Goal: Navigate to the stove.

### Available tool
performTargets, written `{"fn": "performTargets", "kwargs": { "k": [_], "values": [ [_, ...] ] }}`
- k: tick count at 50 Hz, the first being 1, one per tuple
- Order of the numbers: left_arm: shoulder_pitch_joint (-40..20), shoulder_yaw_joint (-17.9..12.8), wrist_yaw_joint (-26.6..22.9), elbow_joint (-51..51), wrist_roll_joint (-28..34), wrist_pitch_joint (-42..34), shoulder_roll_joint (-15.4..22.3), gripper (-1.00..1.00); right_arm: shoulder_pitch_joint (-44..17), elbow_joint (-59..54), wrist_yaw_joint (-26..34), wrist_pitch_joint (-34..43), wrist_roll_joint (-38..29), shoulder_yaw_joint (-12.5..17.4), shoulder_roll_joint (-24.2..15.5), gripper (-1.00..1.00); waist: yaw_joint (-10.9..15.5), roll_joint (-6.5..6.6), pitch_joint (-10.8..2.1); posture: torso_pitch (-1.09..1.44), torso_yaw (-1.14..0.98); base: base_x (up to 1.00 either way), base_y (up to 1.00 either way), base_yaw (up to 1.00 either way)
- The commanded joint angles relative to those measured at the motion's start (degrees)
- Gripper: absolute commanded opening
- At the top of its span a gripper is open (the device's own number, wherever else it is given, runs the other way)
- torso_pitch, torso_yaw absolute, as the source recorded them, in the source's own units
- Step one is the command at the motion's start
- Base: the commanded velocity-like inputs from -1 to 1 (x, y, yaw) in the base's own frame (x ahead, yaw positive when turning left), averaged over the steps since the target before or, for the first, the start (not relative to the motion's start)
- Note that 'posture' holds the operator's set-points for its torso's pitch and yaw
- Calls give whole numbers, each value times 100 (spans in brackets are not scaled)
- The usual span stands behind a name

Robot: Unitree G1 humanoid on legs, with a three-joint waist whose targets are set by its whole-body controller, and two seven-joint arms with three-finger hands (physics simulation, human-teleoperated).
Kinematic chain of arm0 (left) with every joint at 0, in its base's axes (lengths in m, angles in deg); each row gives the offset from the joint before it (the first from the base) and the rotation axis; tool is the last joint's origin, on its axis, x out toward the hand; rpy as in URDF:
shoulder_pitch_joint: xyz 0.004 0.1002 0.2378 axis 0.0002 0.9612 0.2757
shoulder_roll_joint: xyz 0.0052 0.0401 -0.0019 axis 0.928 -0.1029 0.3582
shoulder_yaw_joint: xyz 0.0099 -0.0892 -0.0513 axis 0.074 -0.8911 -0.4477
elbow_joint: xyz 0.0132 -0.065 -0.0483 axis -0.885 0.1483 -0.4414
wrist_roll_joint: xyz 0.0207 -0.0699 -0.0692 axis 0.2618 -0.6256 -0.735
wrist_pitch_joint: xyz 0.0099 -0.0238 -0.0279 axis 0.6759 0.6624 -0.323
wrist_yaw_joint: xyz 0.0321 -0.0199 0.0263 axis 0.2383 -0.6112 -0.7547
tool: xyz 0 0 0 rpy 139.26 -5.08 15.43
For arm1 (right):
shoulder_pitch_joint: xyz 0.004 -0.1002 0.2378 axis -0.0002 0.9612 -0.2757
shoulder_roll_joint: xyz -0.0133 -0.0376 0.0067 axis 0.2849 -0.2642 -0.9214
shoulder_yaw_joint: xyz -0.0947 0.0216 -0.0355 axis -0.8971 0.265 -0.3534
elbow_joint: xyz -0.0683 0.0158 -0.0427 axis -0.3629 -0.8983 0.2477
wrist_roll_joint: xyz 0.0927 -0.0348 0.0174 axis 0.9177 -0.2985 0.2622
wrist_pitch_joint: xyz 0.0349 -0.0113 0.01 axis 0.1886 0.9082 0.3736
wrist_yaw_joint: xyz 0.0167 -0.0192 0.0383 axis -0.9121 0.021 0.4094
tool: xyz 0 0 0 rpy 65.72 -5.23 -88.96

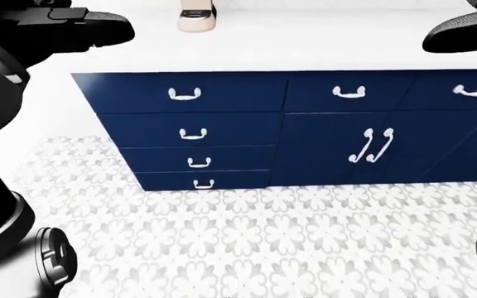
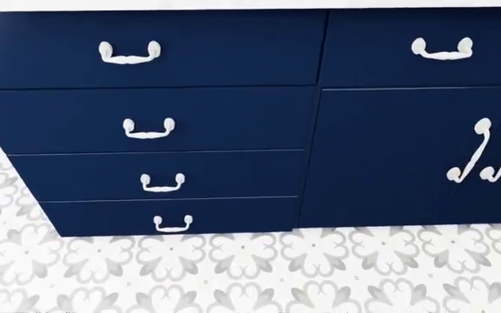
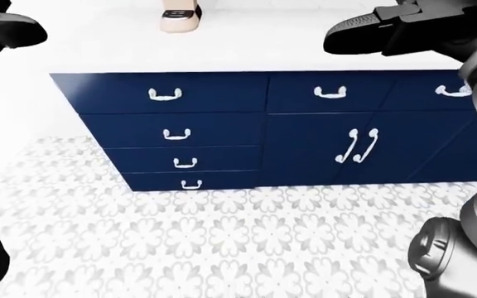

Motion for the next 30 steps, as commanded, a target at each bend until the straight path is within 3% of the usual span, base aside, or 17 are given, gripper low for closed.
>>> {"fn": "performTargets", "kwargs": {
  "k": [1,10,16,17,18,30],
  "values": [
    [-185,-135,-1,-89,-5,272,119,100,-177,55,-107,-353,28,101,-122,100,5,3,-181,0,0,0,0,0],
    [-131,-97,-39,31,70,416,224,100,129,12,-114,-490,35,-10,-301,100,-13,-24,-209,0,0,0,0,0],
    [-155,-122,-27,8,28,325,231,100,-34,-40,-116,-354,124,22,-401,100,-7,-15,-225,0,0,0,0,0],
    [-132,-110,-57,50,61,381,231,100,-37,-61,-134,-343,180,97,-392,100,-77,7,-351,0,0,0,0,-38],
    [-136,-122,-50,48,54,363,232,100,-16,-79,-123,-374,187,107,-419,100,-58,31,-355,0,0,0,0,-43],
    [-184,-164,-11,75,2,324,263,100,122,-215,-238,-461,399,172,-587,100,-105,12,-260,0,0,0,0,-41]
  ]
}}
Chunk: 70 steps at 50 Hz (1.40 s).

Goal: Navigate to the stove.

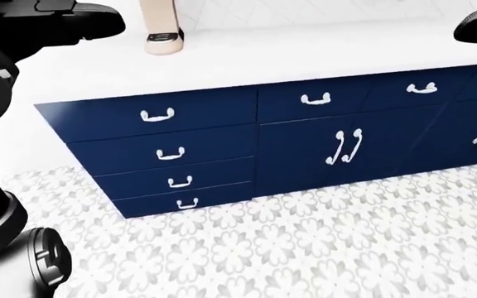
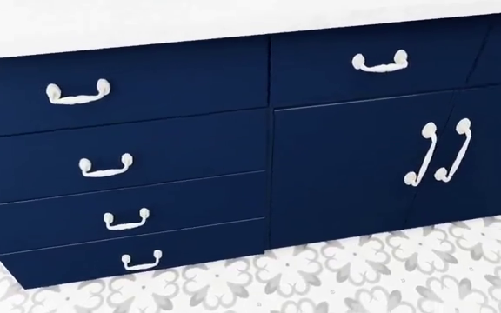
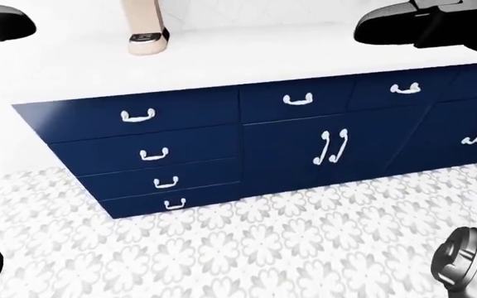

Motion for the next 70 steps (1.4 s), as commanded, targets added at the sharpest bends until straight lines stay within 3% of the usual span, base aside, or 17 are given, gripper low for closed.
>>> {"fn": "performTargets", "kwargs": {
  "k": [1,5,15,20,21,29,34,36,44,46,48,49,50,57,59,61,70],
  "values": [
    [-160,-150,46,-59,14,116,129,100,-155,62,-34,-126,110,7,-50,100,72,-112,-98,0,0,0,0,-28],
    [-147,-96,67,-24,50,91,136,100,-35,27,-50,-250,113,-9,-75,100,61,319,-92,0,0,0,0,-28],
    [-120,-102,31,-57,128,59,109,100,44,26,-59,-290,150,-49,-102,100,133,-74,-121,0,0,0,0,-28],
    [-122,-96,6,-36,171,70,98,100,67,15,-42,-303,124,-41,-88,100,225,-523,-243,0,0,0,0,-28],
    [-119,-98,1,-37,175,68,93,100,72,18,-46,-296,125,-33,-87,100,154,-422,-147,0,0,0,0,-28],
    [-76,-88,-39,-34,235,86,50,100,100,-27,-35,-326,128,2,-123,100,167,-139,-75,0,0,0,0,-28],
    [-91,-108,-49,-38,246,58,57,100,129,-22,-39,-326,138,3,-119,100,95,341,-221,0,0,0,0,-28],
    [-73,-91,-55,-53,271,66,39,100,170,-25,-31,-343,125,18,-114,100,120,273,-118,0,0,0,0,-27],
    [-57,-46,-115,-64,443,103,1,100,200,-46,-7,-384,80,-5,-92,100,137,-123,-151,0,0,0,0,-27],
    [-54,-41,-139,-58,475,110,-21,100,206,-42,0,-390,54,-21,-71,100,167,-310,-156,0,0,0,0,-27],
    [-58,-25,-166,-44,537,130,-34,100,238,-54,34,-415,-28,-30,-81,100,175,-697,-251,0,0,0,0,-27],
    [-91,-44,-164,-61,531,86,-31,100,237,-55,53,-408,-37,-22,-73,100,146,-440,-168,0,0,0,0,-25],
    [-89,-46,-175,-48,545,100,-37,100,239,-54,60,-407,-49,-18,-65,100,176,-533,-192,0,0,0,0,-25],
    [-62,-55,-241,-96,609,78,-65,100,290,-59,137,-411,-184,-14,-33,100,165,-161,-104,0,0,0,0,-24],
    [-62,-63,-238,-103,624,68,-74,100,278,-45,134,-376,-183,7,-17,100,159,-1,-93,0,0,0,0,-25],
    [-47,-67,-245,-88,642,80,-96,100,310,-42,185,-405,-229,3,-4,100,133,319,-166,0,0,0,0,-25],
    [-48,-91,-240,-45,660,103,-104,100,316,-15,220,-357,-300,32,58,100,127,-25,-157,0,0,0,0,-24]
  ]
}}
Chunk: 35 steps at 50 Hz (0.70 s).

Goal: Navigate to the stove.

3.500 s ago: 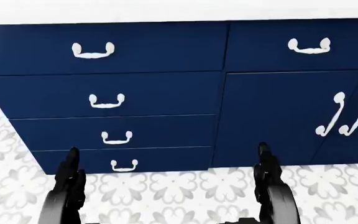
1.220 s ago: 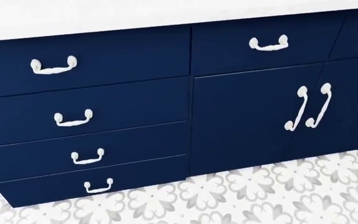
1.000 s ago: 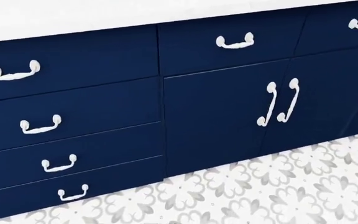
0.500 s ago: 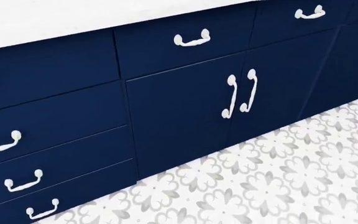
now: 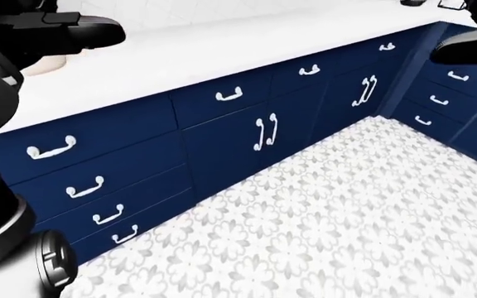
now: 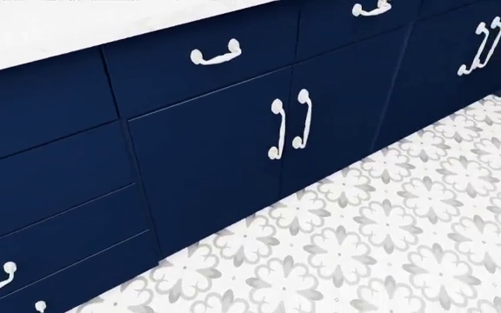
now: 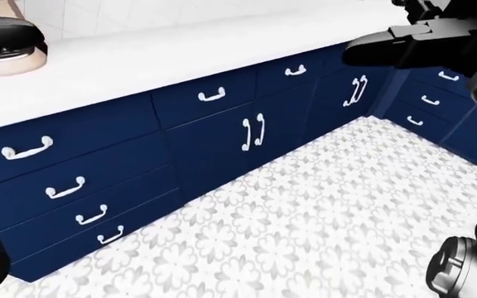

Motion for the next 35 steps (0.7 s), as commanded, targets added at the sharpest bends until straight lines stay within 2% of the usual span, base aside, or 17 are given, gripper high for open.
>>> {"fn": "performTargets", "kwargs": {
  "k": [1,3,5,6,8,15,17,19,20,21,24,29,31,32,33,34,35],
  "values": [
    [-163,-22,-31,-65,14,217,67,100,-134,30,-25,-142,-76,109,-87,100,-15,31,-103,0,0,0,0,-22],
    [-176,-35,-26,-57,0,210,59,100,-131,23,-9,-135,-90,103,-74,100,11,-140,-106,0,0,0,0,-21],
    [-180,-49,-9,-92,-13,171,80,100,-121,27,7,-131,-112,112,-71,100,28,-482,-176,0,0,0,0,-21],
    [-184,-71,-1,-108,-37,140,90,100,-128,23,11,-126,-117,117,-74,100,8,-394,-142,0,0,0,0,-23],
    [-179,-62,8,-107,-44,151,90,100,-104,29,19,-130,-128,126,-61,100,22,-384,-135,0,0,0,0,-21],
    [-142,-40,-4,-100,-30,198,80,100,-79,37,44,-144,-167,129,-32,100,26,5,-57,0,0,0,0,-22],
    [-121,-26,-24,-69,-8,245,70,100,-52,33,59,-157,-190,136,-20,100,9,201,-59,0,0,0,0,-21],
    [-125,-30,-17,-88,-14,224,66,100,-41,30,66,-172,-211,129,-6,100,-9,583,-180,0,0,0,0,-21],
    [-113,-19,-19,-94,-4,233,58,100,-32,29,76,-183,-229,122,3,100,38,288,-92,0,0,0,0,-22],
    [-110,-17,-23,-90,2,236,55,100,-37,31,80,-172,-231,124,5,100,-7,396,-101,0,0,0,0,-22],
    [-114,-29,-31,-81,9,233,58,100,-44,33,83,-154,-238,133,13,100,-17,276,-171,0,0,0,0,-22],
    [-108,-7,-59,-87,41,250,42,100,-34,21,110,-157,-275,142,24,100,2,-15,-109,0,0,0,0,-21],
    [-127,-5,-61,-74,50,243,40,100,-40,-5,120,-166,-299,135,31,100,31,-227,-120,0,0,0,0,-21],
    [-134,-1,-58,-75,53,238,34,100,-35,-18,132,-185,-316,127,37,100,41,-412,-163,0,0,0,0,-21],
    [-124,7,-64,-78,64,250,26,100,-48,0,124,-150,-302,143,31,100,66,-453,-208,0,0,0,0,-22],
    [-128,4,-73,-74,66,248,23,100,-58,0,118,-141,-299,151,32,100,6,-348,-128,0,0,0,0,-22],
    [-124,3,-82,-65,76,257,25,100,-51,-1,119,-149,-309,144,39,100,35,-392,-123,0,0,0,0,-22]
  ]
}}
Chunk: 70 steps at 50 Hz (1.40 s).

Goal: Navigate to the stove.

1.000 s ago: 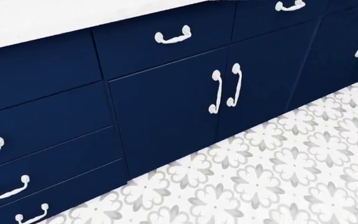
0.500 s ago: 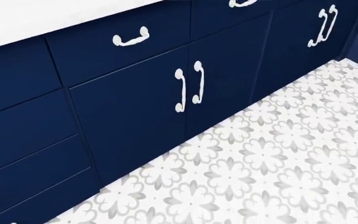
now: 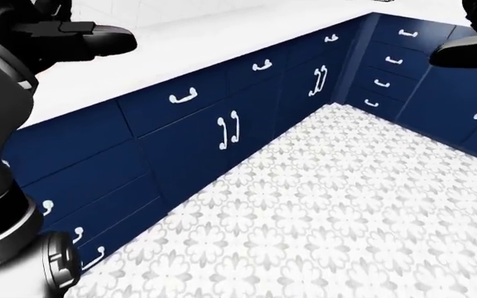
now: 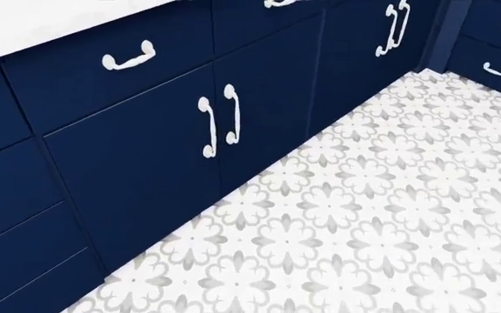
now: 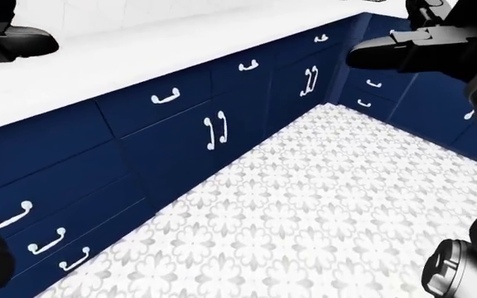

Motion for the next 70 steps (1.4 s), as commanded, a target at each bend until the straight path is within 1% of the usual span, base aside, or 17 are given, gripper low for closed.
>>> {"fn": "performTargets", "kwargs": {
  "k": [1,8,11,14,21,25,35,37,39,40,42,49,52,62,66,67,70],
  "values": [
    [-201,-148,-6,-93,37,166,130,100,-164,99,16,-184,-42,27,-66,100,50,-79,-159,0,0,0,0,-22],
    [-161,-156,-25,-107,77,179,111,100,-157,131,14,-144,-33,64,-59,100,60,315,-63,0,0,0,0,-21],
    [-161,-137,-39,-104,102,196,95,100,-159,115,19,-150,-39,68,-68,100,32,753,-161,0,0,0,0,-21],
    [-174,-156,-29,-123,121,178,103,100,-110,112,46,-189,-74,55,-42,100,13,636,-54,0,0,0,0,-21],
    [-172,-158,-42,-132,134,162,90,100,-147,109,52,-163,-89,65,-25,100,26,282,-142,0,0,0,0,-21],
    [-162,-144,-56,-117,160,188,73,100,-102,110,62,-181,-100,78,-15,100,86,-201,-200,0,0,0,0,-21],
    [-147,-167,-64,-118,157,172,63,100,-91,112,37,-177,-89,78,6,100,55,263,-78,0,0,0,0,-21],
    [-140,-158,-63,-117,154,181,50,100,-95,116,36,-167,-82,86,2,100,35,446,-82,0,0,0,0,-21],
    [-133,-142,-67,-123,169,198,46,100,-84,114,39,-178,-84,90,6,100,15,814,-188,0,0,0,0,-21],
    [-148,-151,-60,-141,157,169,51,100,-64,113,49,-197,-99,86,6,100,59,533,-125,0,0,0,0,-22],
    [-149,-156,-54,-145,154,160,53,100,-75,81,64,-216,-114,79,-1,100,32,619,-148,0,0,0,0,-21],
    [-135,-128,-82,-110,199,208,39,100,-91,84,68,-193,-150,76,9,100,36,228,-129,0,0,0,0,-8],
    [-169,-143,-50,-182,161,122,39,100,-96,104,59,-180,-147,73,19,100,70,-216,-192,0,0,0,0,-8],
    [-152,-120,-81,-150,215,156,10,100,-66,71,90,-224,-195,66,41,100,76,242,-89,0,0,0,0,-8],
    [-132,-89,-125,-85,274,244,-9,100,-63,59,104,-236,-223,62,52,100,31,753,-158,0,0,0,0,-9],
    [-138,-94,-128,-93,272,228,-11,100,-66,52,111,-240,-228,64,52,100,74,543,-120,0,0,0,0,-9],
    [-147,-103,-128,-108,274,201,-25,100,-73,58,105,-226,-232,76,54,100,36,542,-197,0,0,0,0,-8]
  ]
}}
